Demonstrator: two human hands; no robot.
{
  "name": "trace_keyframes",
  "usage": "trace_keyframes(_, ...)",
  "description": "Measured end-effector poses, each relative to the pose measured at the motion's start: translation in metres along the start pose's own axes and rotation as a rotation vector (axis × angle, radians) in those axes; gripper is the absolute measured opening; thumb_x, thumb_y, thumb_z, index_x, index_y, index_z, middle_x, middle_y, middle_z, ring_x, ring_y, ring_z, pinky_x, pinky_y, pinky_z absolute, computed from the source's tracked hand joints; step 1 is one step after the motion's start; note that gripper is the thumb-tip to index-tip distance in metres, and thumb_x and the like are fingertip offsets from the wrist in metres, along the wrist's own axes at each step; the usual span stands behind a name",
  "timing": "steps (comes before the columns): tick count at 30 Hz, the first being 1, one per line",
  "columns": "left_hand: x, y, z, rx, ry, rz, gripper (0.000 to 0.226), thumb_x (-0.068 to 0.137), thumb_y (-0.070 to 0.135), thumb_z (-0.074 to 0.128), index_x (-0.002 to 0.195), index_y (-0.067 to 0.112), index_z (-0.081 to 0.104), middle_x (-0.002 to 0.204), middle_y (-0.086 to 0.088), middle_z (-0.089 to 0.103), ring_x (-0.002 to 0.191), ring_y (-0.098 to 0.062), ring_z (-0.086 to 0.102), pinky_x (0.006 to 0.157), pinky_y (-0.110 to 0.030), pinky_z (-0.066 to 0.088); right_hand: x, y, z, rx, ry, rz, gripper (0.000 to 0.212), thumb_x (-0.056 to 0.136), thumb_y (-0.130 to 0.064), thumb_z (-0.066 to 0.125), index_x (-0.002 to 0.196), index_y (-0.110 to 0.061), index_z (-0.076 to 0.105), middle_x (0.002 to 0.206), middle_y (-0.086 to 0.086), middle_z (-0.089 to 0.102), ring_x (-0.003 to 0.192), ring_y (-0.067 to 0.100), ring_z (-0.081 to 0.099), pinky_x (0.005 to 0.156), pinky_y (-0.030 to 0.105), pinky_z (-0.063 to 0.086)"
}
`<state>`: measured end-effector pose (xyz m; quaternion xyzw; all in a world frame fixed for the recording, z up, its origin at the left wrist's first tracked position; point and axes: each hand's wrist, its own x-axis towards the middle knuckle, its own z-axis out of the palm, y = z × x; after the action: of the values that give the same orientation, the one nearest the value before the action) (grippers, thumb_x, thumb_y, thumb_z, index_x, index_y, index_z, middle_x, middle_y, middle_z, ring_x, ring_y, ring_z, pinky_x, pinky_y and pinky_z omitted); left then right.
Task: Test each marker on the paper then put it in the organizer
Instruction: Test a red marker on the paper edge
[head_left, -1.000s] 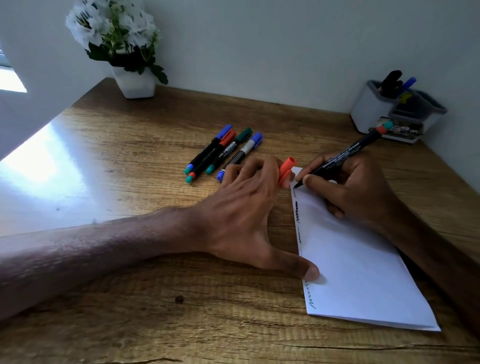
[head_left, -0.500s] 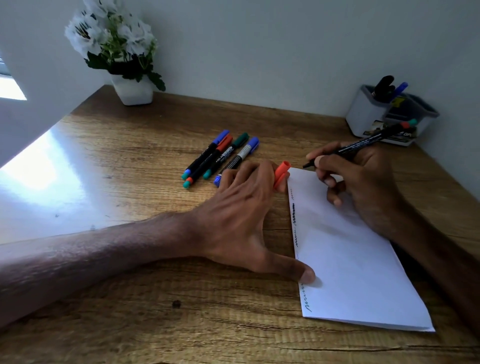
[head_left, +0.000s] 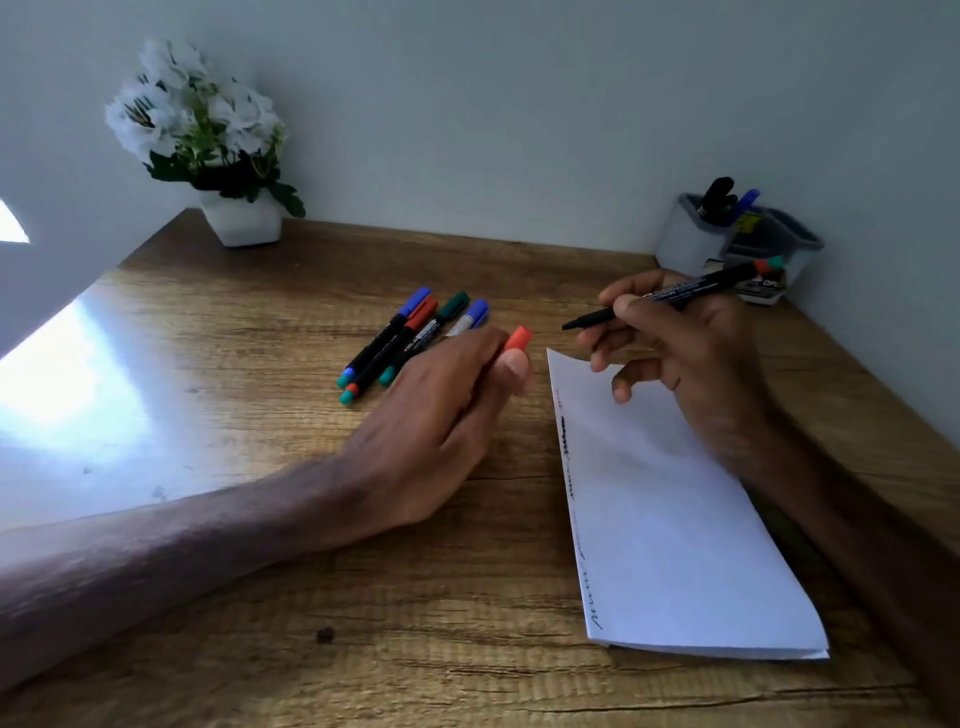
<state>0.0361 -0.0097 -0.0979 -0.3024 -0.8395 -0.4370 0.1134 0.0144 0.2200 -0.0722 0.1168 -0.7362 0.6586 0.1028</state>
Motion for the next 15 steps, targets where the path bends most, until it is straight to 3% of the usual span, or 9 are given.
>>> trace_keyframes(3, 0.002, -0.004, 0.002, 0.040, -0.041, -0.011, 0.026, 0.109, 0.033, 0.044, 0.103, 0.019, 0.065, 0.087, 0.009, 0.066, 0.082, -0.011, 0.063, 0.067, -0.032, 0.049, -0.002, -0.001, 0.002, -0.045, -0.006, -0.042, 0.009, 0.099, -0.008, 0.060, 0.100, -0.001, 0.066, 0.088, 0.017, 0.078, 0.070, 0.032, 0.075, 0.047, 0.031, 0.056)
trace_keyframes(7, 0.005, -0.008, 0.001, 0.004, -0.065, -0.039, 0.020, 0.107, 0.030, 0.049, 0.114, 0.023, 0.067, 0.095, 0.018, 0.071, 0.094, 0.002, 0.065, 0.075, -0.018, 0.051, -0.002, -0.004, 0.003, -0.048, 0.014, -0.098, 0.013, 0.089, -0.013, 0.070, 0.097, -0.004, 0.073, 0.080, 0.011, 0.075, 0.065, 0.024, 0.069, 0.046, 0.029, 0.054)
trace_keyframes(12, 0.005, -0.009, 0.001, -0.013, -0.092, -0.060, 0.022, 0.106, 0.029, 0.048, 0.122, 0.026, 0.063, 0.099, 0.019, 0.072, 0.097, 0.006, 0.064, 0.079, -0.021, 0.054, 0.002, -0.010, -0.004, 0.193, -0.036, -0.047, 0.023, 0.097, -0.016, 0.054, 0.103, -0.004, 0.073, 0.087, 0.017, 0.073, 0.072, 0.025, 0.069, 0.052, 0.032, 0.054)
trace_keyframes(15, 0.005, -0.008, 0.000, -0.019, -0.091, -0.056, 0.019, 0.106, 0.026, 0.049, 0.120, 0.026, 0.063, 0.100, 0.020, 0.071, 0.095, 0.007, 0.063, 0.078, -0.020, 0.054, 0.001, -0.013, -0.006, 0.223, -0.039, -0.077, 0.012, 0.093, -0.017, 0.065, 0.093, -0.008, 0.073, 0.079, 0.015, 0.074, 0.063, 0.024, 0.069, 0.048, 0.029, 0.053)
